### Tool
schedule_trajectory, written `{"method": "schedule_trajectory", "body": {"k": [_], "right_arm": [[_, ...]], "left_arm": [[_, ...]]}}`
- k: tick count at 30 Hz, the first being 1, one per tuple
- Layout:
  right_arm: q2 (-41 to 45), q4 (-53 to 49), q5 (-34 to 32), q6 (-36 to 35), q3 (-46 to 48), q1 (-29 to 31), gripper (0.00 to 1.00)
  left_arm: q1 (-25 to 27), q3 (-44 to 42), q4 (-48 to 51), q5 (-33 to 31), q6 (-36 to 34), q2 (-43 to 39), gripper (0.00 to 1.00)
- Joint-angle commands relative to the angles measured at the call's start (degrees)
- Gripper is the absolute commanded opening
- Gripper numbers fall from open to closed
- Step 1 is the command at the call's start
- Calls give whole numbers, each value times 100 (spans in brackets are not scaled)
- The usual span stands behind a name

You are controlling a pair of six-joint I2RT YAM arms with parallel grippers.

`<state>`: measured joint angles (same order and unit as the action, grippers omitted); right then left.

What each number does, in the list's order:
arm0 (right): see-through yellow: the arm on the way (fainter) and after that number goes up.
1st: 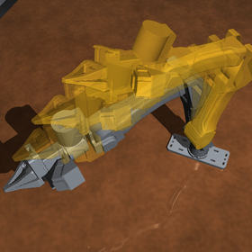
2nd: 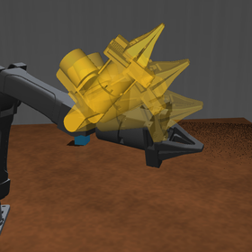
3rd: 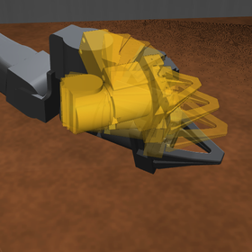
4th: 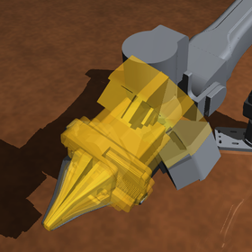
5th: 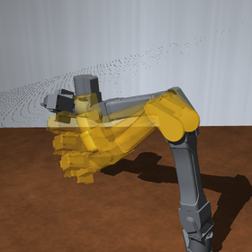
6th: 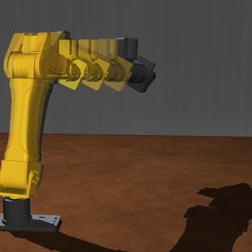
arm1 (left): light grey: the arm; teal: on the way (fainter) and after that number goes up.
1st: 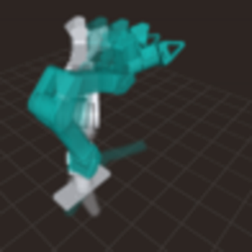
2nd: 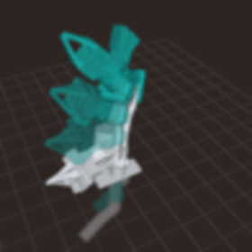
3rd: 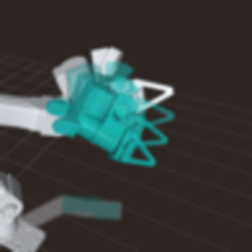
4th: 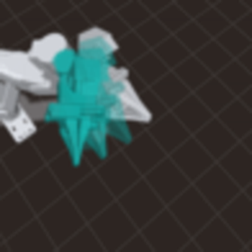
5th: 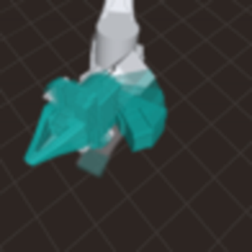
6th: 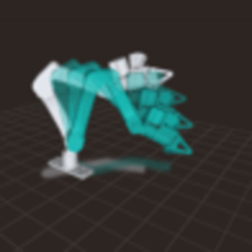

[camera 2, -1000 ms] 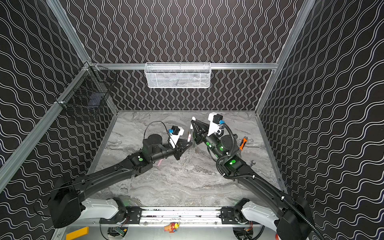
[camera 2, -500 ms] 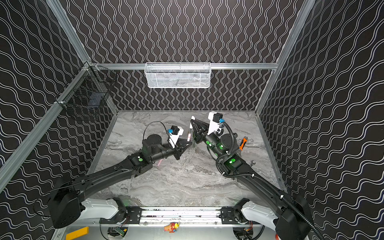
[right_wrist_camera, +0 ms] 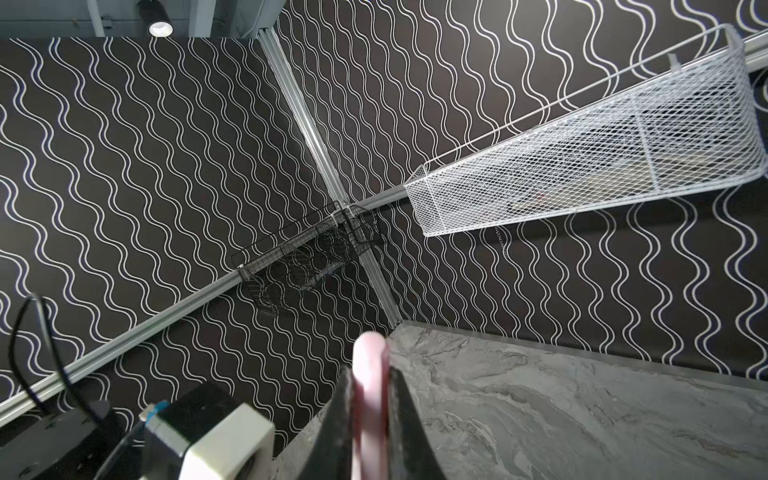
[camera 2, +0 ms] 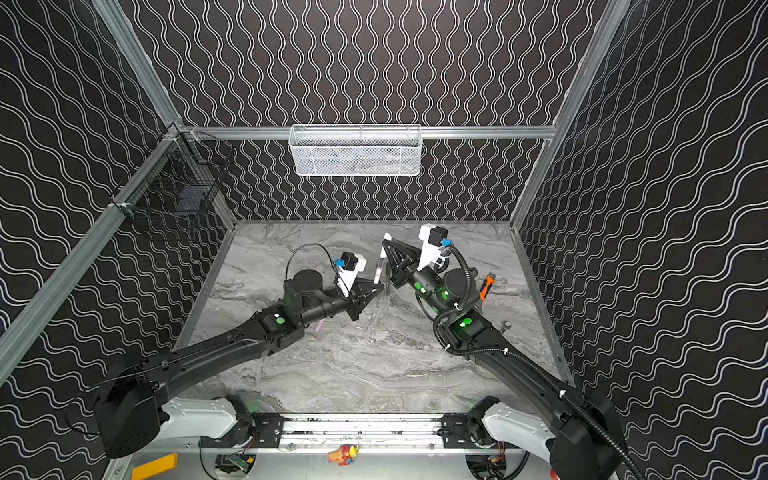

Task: Insert the pens into the pen caps
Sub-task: 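Press the pink cap down onto the pink pen with the right gripper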

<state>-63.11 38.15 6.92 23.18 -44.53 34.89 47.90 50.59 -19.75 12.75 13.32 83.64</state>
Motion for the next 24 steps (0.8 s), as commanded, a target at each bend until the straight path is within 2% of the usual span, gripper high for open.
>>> {"method": "schedule_trajectory", "body": {"k": [1,10,16,24], "right_arm": [[-30,36,84,136,67,-13,8],[-130,869,624,440,384,-17,9],[-15,639,811,108,471,-17,8],[-107,852,893,271,579,-31,11]], "left_arm": [[-7,-4,-554,61,-16,-49,0],[-4,18,-522,78,-3,-44,0],[2,4,-531,58,2,-91,0],[-6,-30,-556,-22,-43,-180,0]]}}
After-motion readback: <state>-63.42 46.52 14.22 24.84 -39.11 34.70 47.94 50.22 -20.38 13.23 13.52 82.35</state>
